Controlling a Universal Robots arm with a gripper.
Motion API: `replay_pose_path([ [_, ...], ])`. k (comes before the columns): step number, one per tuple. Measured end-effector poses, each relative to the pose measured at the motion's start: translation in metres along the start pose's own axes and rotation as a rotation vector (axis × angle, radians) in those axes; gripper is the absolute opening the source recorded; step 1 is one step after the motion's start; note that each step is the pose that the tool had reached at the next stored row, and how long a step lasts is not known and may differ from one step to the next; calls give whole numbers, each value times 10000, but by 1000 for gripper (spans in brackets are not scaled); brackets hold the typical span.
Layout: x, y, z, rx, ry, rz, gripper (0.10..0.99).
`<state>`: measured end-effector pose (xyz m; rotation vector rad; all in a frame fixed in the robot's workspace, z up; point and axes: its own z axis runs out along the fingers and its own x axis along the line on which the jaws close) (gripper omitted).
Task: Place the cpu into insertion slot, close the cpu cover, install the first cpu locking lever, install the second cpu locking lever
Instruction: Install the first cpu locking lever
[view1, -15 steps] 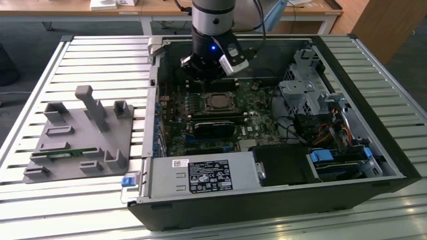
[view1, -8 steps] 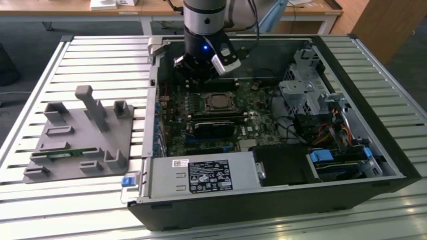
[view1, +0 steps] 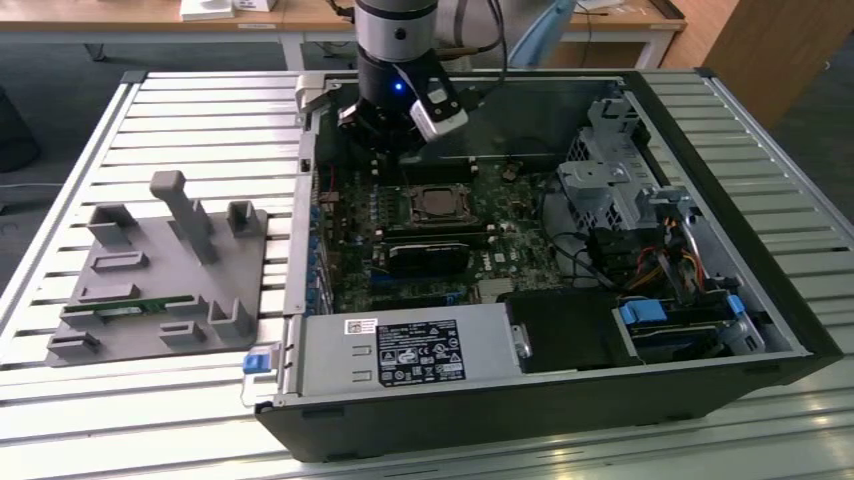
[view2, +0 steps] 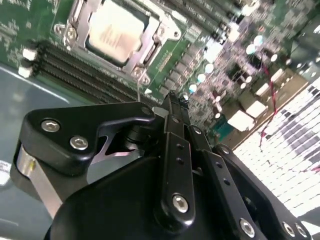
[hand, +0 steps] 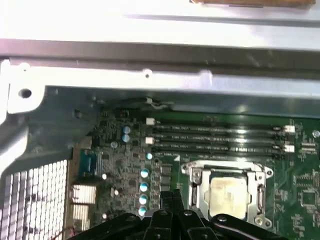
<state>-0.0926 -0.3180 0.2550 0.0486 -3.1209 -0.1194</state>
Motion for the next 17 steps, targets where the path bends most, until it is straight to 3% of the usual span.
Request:
replay_pose_path([
  [10, 24, 208, 22, 6, 1, 0, 106],
  [13, -3, 217, 29, 4, 0, 0, 106],
  [17, -108, 213, 33, 5, -1, 6, 106],
])
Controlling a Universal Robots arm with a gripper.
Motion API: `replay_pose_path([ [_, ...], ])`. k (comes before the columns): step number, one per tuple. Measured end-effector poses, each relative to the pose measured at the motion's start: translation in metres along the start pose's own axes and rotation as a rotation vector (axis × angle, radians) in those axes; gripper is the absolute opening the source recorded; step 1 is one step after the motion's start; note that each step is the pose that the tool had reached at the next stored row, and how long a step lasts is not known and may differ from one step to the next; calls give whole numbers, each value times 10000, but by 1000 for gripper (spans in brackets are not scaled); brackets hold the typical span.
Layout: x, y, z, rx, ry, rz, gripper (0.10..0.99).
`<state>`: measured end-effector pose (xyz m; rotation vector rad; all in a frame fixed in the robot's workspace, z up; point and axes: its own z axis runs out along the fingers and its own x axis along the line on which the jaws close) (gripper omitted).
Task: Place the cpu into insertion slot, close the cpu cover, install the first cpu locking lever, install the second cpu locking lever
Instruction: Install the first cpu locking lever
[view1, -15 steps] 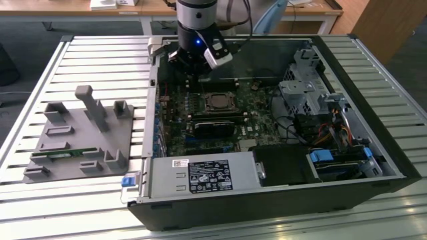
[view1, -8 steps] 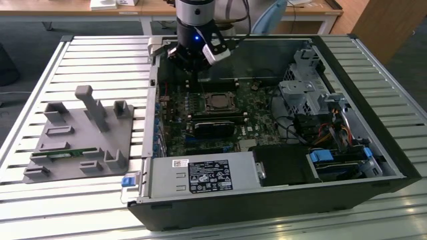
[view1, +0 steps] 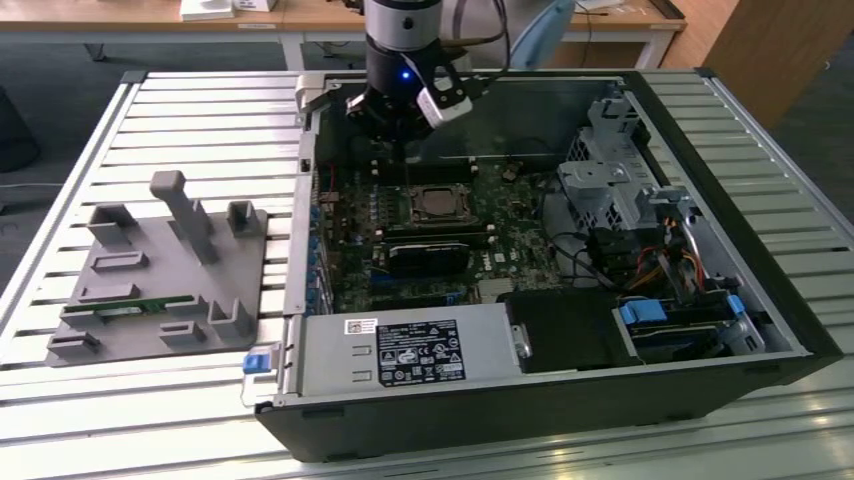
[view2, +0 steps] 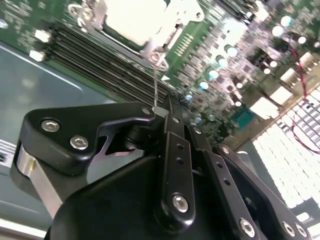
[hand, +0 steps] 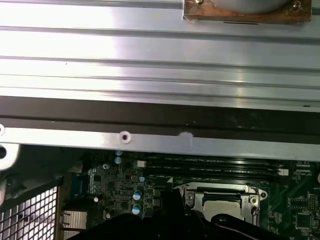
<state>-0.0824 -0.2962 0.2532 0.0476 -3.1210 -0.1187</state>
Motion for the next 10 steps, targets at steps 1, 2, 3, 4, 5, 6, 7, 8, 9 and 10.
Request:
replay_pose_path([
  [1, -33, -1, 1, 0, 0, 3, 106],
  [2, -66, -2, 2, 0, 0, 4, 106],
  [3, -98, -3, 4, 0, 0, 5, 106],
  [4, -132, -4, 6, 0, 0, 8, 106],
  [5, -169, -6, 9, 0, 0, 9, 106],
  [6, -201, -7, 12, 1, 0, 10, 106],
  [7, -229, -8, 15, 0, 0, 14, 106],
  [8, -250, -9, 18, 0, -2, 22, 106],
  [9, -258, -10, 20, 1, -2, 27, 106],
  [10, -259, -10, 21, 1, -2, 31, 106],
])
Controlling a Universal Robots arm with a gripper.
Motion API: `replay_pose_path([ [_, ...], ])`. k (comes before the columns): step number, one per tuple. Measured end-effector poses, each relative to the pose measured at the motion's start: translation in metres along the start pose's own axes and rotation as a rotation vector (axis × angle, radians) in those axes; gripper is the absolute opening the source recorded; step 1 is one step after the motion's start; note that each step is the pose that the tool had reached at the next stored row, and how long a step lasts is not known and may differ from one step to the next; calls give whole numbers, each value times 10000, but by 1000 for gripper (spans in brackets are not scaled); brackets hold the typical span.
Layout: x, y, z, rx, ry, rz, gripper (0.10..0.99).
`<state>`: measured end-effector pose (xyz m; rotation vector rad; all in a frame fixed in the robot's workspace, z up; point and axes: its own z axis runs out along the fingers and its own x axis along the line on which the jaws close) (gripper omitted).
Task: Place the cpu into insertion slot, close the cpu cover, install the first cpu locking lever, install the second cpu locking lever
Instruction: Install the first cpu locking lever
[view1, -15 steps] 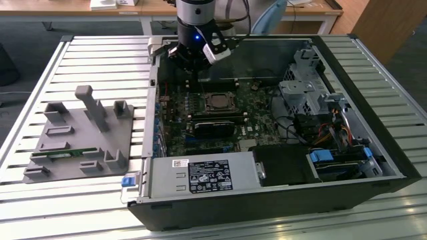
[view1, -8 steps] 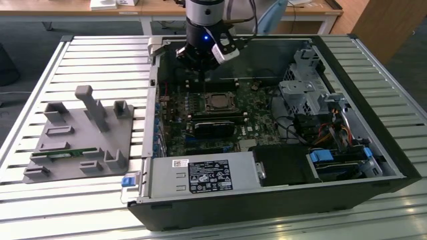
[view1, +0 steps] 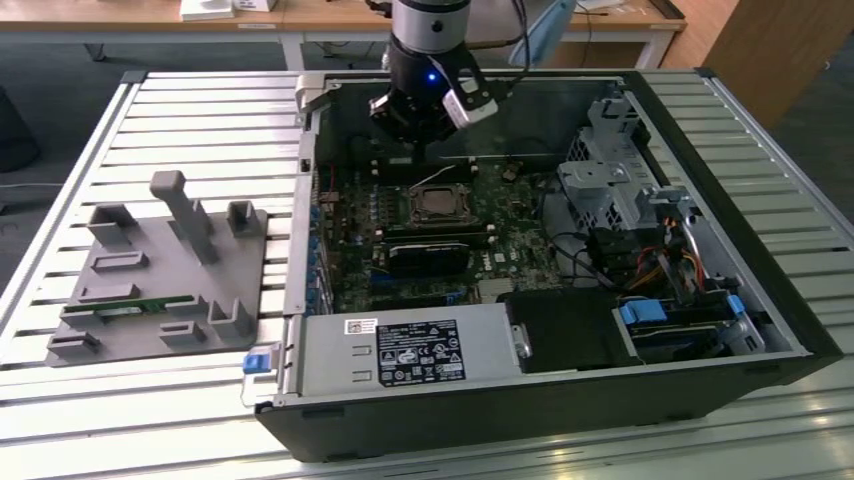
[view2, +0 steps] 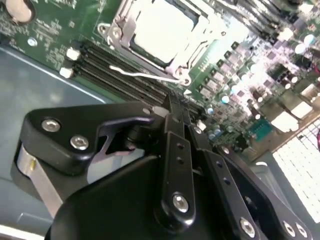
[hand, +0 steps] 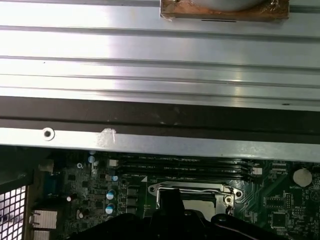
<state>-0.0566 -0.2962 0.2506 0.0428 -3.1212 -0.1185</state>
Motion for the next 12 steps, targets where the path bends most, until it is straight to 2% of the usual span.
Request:
replay_pose_path([
  [1, 0, -1, 3, -44, -1, 0, 106],
  [3, -1, -4, 15, -241, -7, 5, 106],
  [8, -8, -9, 58, -259, -35, 42, 106],
  [12, -79, -11, 94, -259, -37, 44, 106],
])
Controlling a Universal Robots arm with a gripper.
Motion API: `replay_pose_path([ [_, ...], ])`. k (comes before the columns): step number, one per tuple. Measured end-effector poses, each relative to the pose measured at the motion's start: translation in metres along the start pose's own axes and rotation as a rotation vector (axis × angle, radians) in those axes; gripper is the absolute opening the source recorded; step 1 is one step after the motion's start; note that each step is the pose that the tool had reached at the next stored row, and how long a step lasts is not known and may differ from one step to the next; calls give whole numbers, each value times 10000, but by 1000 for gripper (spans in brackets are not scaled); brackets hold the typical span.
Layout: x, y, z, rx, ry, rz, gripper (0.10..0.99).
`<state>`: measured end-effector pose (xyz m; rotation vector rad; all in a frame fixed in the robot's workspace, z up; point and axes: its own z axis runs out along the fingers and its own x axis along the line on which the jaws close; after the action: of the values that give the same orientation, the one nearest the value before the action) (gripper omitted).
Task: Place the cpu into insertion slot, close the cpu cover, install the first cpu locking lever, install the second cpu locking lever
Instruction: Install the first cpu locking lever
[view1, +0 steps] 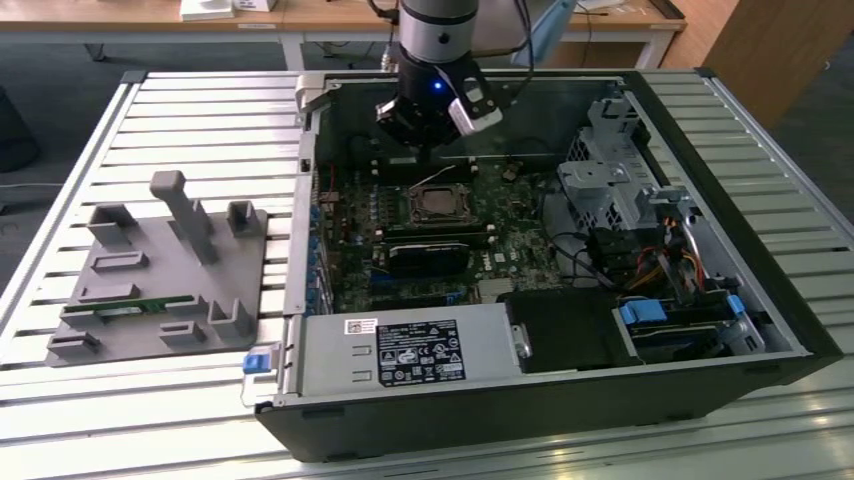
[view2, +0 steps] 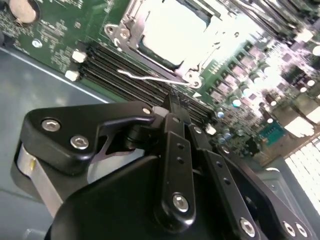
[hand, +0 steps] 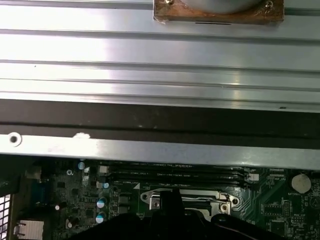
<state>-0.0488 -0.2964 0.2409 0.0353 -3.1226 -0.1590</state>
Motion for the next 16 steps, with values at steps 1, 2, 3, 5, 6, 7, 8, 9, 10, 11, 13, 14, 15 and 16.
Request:
replay_pose_path([
  [1, -19, 0, 8, 0, 0, -1, 106],
  [2, -28, -1, 18, -1, -7, -3, 106],
  [3, -27, -2, 29, 0, -34, -3, 106],
  [5, -28, -4, 44, 3, -126, -14, 106],
  [6, -28, -4, 51, 4, -167, -18, 106],
  [7, -31, -5, 61, 3, -183, -21, 106],
  [8, -38, -5, 69, 3, -183, -21, 106],
  [9, -47, -6, 81, 3, -183, -20, 106],
  [10, -56, -5, 90, 3, -183, -20, 106],
  [11, -66, -3, 98, 3, -182, -20, 106],
  [13, -89, 2, 113, 3, -183, -19, 106],
  [14, -102, 7, 121, 2, -184, -20, 106],
  [15, -115, 11, 128, 2, -184, -19, 106],
  [16, -126, 14, 135, 2, -184, -19, 106],
])
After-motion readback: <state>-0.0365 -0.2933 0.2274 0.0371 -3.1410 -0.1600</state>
